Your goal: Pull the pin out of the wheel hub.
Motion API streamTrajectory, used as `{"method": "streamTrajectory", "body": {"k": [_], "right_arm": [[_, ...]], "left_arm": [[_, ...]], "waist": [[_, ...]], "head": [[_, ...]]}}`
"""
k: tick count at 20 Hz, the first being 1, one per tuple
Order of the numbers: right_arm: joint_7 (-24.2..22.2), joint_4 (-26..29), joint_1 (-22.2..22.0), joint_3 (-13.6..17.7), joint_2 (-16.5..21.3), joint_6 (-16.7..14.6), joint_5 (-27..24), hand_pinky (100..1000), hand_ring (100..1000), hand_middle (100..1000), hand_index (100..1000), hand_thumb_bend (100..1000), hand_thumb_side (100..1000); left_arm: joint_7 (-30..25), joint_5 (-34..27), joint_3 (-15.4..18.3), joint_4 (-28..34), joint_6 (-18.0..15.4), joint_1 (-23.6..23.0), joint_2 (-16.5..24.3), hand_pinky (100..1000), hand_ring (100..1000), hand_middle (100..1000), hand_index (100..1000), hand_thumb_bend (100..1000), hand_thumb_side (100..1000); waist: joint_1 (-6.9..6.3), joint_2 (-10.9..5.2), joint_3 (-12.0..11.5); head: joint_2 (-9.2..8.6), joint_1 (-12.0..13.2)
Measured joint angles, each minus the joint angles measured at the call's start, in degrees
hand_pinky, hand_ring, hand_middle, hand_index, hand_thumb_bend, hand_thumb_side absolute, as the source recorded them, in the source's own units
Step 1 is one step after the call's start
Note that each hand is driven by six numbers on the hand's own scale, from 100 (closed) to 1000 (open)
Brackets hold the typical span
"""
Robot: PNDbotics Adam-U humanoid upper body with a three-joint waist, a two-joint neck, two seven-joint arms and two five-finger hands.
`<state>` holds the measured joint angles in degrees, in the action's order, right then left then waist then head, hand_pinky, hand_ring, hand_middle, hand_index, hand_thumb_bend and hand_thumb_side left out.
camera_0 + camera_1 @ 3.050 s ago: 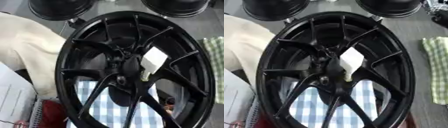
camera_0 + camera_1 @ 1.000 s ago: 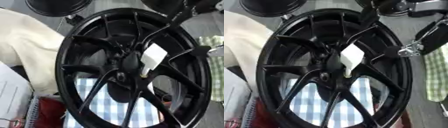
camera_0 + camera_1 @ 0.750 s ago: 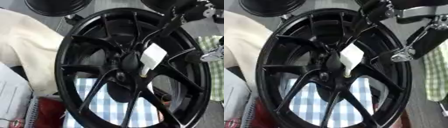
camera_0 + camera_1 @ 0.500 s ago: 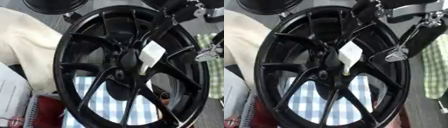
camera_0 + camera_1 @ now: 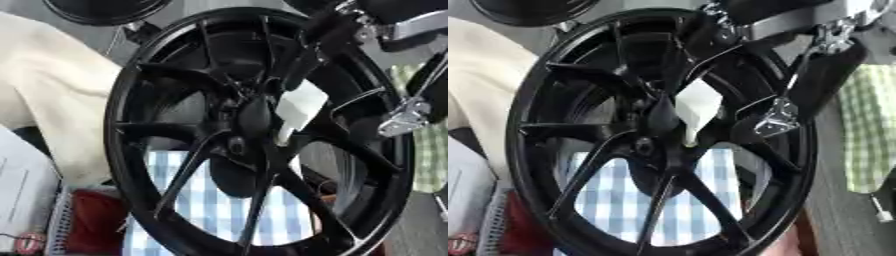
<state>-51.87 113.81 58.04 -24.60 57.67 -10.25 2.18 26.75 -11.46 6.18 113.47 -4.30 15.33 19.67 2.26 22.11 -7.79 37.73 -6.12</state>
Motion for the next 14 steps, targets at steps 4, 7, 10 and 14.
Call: {"method": "streamTrajectory", "body": {"k": [4, 7, 10, 14], "right_arm": [[0.2, 0.0, 0.7, -0.2, -1.0, 1.9, -0.3, 894, 854, 807, 837, 394, 182], [1.2, 0.0, 0.9, -0.2, -1.4, 3.2, -0.2, 886, 840, 799, 842, 396, 170], [2.5, 0.0, 0.9, -0.3, -1.7, 4.5, 0.7, 883, 838, 800, 844, 389, 177], [3.8, 0.0, 0.9, -0.9, -2.5, 6.1, 1.9, 884, 840, 803, 845, 381, 172]], "left_arm": [[0.0, 0.0, 0.0, 0.0, 0.0, 0.0, 0.0, 807, 753, 613, 794, 261, 690], [0.0, 0.0, 0.0, 0.0, 0.0, 0.0, 0.0, 808, 753, 613, 794, 261, 693], [0.0, 0.0, 0.0, 0.0, 0.0, 0.0, 0.0, 808, 753, 613, 794, 261, 693], [0.0, 0.0, 0.0, 0.0, 0.0, 0.0, 0.0, 808, 753, 613, 794, 261, 693]], "waist": [[0.0, 0.0, 0.0], [0.03, 0.0, -0.1], [0.1, 0.0, -0.3], [0.31, 0.0, -0.5]], "head": [[0.0, 0.4], [0.0, 0.5], [0.0, 0.5], [0.0, 0.4]]}}
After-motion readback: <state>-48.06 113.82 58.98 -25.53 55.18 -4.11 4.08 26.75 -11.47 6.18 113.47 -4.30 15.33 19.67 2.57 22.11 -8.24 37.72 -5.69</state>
